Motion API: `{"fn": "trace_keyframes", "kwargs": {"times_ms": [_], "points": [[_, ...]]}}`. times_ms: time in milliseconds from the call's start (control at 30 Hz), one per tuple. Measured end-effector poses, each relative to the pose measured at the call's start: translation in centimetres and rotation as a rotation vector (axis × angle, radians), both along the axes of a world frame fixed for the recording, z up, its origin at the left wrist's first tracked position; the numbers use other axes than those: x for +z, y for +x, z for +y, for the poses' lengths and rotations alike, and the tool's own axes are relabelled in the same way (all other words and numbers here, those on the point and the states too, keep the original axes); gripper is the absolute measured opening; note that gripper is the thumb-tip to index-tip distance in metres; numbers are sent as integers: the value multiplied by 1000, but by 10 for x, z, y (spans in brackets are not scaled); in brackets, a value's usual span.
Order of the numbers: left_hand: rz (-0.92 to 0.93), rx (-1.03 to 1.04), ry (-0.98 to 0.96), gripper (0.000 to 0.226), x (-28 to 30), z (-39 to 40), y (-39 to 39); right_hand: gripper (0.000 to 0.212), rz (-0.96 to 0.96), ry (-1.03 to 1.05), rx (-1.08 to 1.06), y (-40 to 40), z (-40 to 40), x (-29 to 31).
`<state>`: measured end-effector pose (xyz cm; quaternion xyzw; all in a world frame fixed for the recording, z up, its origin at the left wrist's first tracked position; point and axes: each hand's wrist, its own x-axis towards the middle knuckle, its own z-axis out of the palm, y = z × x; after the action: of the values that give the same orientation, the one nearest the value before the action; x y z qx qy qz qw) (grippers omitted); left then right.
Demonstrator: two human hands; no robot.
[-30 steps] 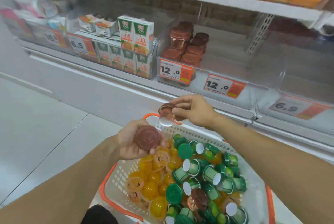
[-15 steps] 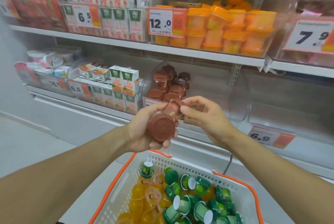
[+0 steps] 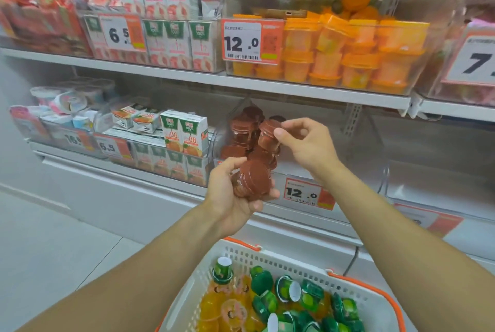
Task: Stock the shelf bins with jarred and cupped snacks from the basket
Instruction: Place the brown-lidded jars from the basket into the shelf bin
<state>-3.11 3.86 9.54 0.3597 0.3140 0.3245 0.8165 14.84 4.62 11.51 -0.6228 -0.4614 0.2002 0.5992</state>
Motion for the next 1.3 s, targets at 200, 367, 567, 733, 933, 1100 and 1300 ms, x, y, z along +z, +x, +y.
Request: {"fn": "trace_keyframes", "kwargs": {"times_ms": [200, 367, 567, 733, 933, 1100, 1300], "points": [[-50, 31, -49, 56, -3, 6, 1, 17, -146, -20, -73, 11, 46, -30], [-99, 5, -69, 62, -2, 7, 5, 18, -280, -49, -86, 10, 53, -34], [-150, 65, -91, 64, -3, 9, 3, 23, -361, -53, -113, 13, 55, -38], [-104, 167, -25, 63, -1, 14, -1, 5, -371, 164, -131, 0, 29, -4], [82, 261, 58, 63, 2, 12, -1, 36, -123, -279, 638, -19, -7, 25], [212, 290, 311, 47, 6, 6, 2, 50, -50, -319, 618, -26, -22, 33], [282, 352, 725, 37, 2, -7, -5, 46, 63, -393, 580, -11, -33, 30]]}}
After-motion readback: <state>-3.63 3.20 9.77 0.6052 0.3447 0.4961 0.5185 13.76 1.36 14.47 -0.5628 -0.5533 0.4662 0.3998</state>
